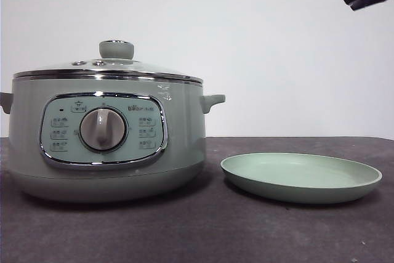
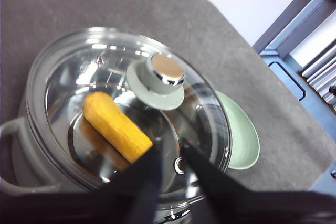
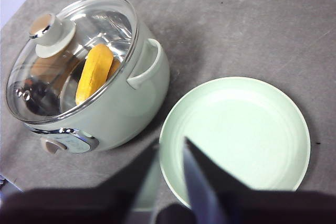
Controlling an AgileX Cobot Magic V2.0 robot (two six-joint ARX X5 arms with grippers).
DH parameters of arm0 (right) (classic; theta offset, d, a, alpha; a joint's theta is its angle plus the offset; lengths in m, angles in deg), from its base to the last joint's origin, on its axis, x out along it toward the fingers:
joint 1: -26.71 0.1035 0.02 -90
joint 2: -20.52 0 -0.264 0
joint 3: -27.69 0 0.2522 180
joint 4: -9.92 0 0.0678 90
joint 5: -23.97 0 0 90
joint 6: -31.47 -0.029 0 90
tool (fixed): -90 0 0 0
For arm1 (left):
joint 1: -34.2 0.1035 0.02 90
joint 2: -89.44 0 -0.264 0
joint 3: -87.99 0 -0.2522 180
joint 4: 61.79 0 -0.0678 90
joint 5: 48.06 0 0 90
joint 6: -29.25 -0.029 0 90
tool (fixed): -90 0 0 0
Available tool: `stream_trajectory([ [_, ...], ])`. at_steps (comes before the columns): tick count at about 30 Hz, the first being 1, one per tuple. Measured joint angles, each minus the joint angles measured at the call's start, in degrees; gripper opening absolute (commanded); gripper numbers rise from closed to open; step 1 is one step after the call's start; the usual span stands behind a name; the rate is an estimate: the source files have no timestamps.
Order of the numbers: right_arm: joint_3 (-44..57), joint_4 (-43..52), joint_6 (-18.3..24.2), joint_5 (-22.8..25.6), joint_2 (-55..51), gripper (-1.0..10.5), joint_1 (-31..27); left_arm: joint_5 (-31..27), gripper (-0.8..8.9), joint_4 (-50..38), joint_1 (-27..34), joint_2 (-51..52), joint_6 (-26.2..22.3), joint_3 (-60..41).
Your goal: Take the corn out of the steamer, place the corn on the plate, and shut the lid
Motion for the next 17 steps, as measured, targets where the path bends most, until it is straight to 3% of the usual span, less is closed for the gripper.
stream_trajectory([
  [2, 0.0, 0.0, 0.2, 0.1, 0.1, 3.5, 0.0, -0.1, 3.64, 0.0, -0.4, -0.8, 0.0, 0.0],
  [7, 0.0, 0.0, 0.4, 1.0, 0.1, 3.5, 0.0, -2.3, 3.65, -2.9, -2.3, -3.1, 0.5, 0.1],
  [17, 0.0, 0.0, 0.4, 1.1, 0.1, 3.5, 0.0, -14.6, 3.88, -2.6, -11.9, -13.9, -0.5, 11.1],
])
